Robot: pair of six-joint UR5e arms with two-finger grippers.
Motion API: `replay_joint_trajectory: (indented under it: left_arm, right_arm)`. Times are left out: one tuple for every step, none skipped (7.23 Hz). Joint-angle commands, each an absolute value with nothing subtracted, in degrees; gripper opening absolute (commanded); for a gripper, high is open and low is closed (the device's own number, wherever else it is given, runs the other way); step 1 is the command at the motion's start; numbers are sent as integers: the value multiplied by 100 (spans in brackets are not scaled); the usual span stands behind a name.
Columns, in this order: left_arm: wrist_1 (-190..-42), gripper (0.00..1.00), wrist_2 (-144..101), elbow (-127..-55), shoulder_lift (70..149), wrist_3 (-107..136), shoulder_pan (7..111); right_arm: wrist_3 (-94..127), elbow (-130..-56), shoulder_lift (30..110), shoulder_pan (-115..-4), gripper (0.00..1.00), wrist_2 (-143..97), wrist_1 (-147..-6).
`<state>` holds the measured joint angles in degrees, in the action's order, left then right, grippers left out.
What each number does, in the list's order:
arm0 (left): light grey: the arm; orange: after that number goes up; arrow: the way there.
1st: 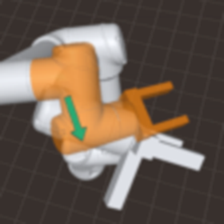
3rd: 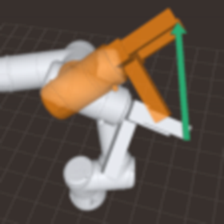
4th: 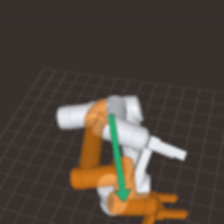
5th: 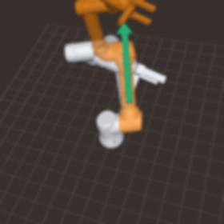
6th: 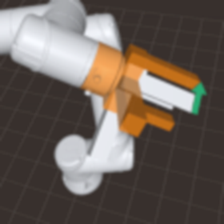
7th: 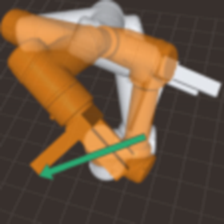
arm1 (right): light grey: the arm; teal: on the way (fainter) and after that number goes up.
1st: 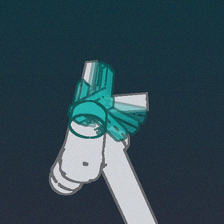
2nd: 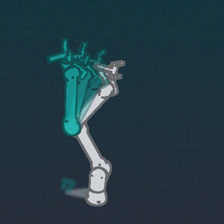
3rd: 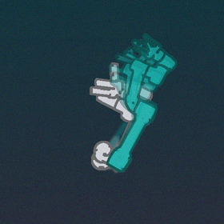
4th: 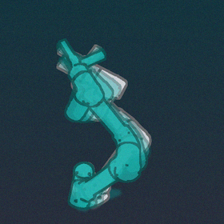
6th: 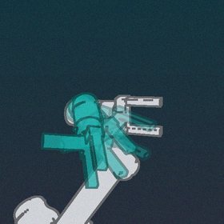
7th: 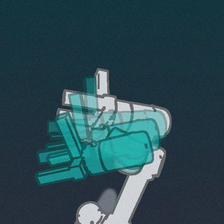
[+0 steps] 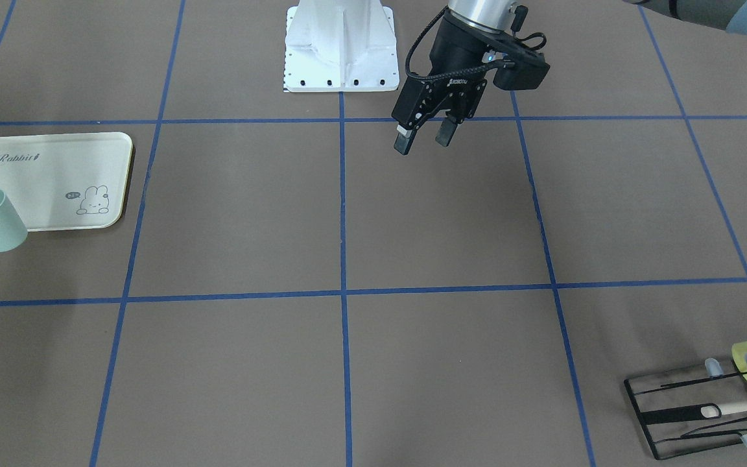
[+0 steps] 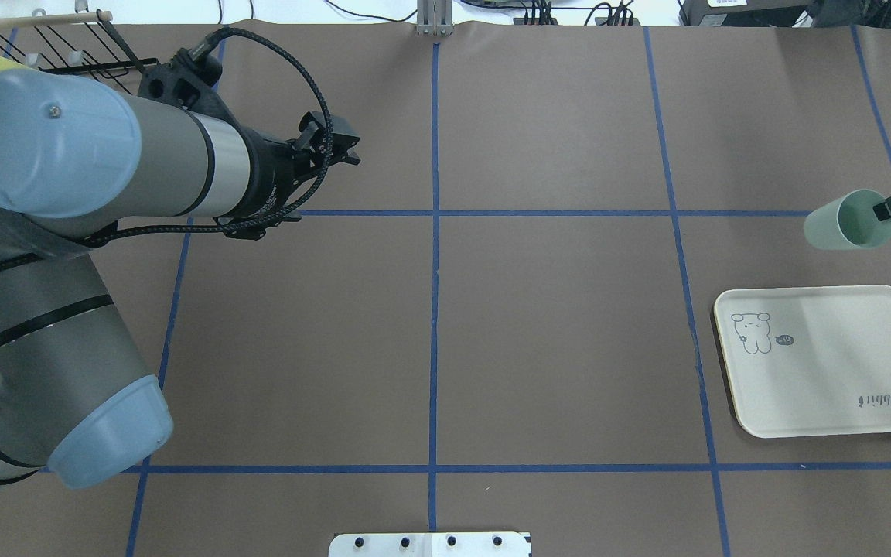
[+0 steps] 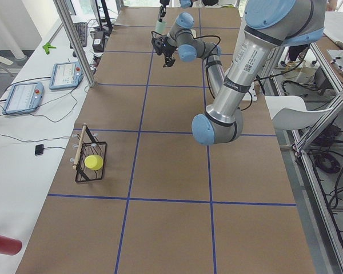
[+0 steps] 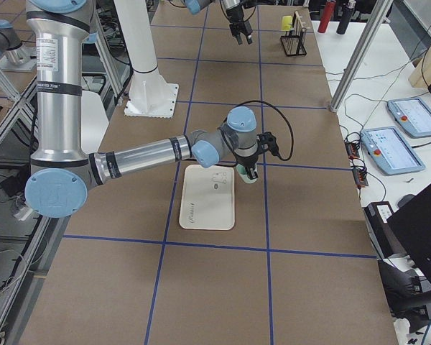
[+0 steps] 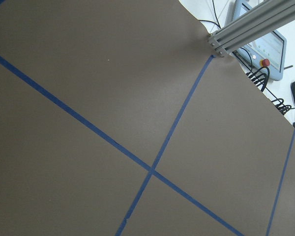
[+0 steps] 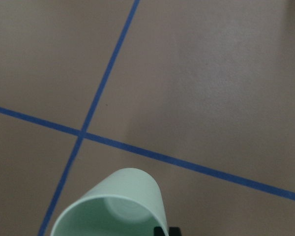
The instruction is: Left arm grabs green cup and hands to right arm on tray
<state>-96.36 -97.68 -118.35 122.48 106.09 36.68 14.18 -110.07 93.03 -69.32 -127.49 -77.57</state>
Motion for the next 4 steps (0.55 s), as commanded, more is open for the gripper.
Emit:
replay_joint_trajectory:
  left_arm:
    - [-9642,100,-9756,-11821,12243,10608,3665]
    - [-9642,100,-9747,-11813,12243,10608,3665]
    - [-9642,100,-9747,-11804,12243,10608,3665]
    - [-9633,100,-9756,-11778,12234,10460,3674]
  right_arm:
    - [554,-11497,9360,-6917,0,-12656,-9200]
    - [545,-11453,9421,-6804,0,-12726,-9193]
    - [545,-11443,9526,-6559,0,-12753,-9159]
    - [545,-11443,9640,-6391,0,-12796,-9141]
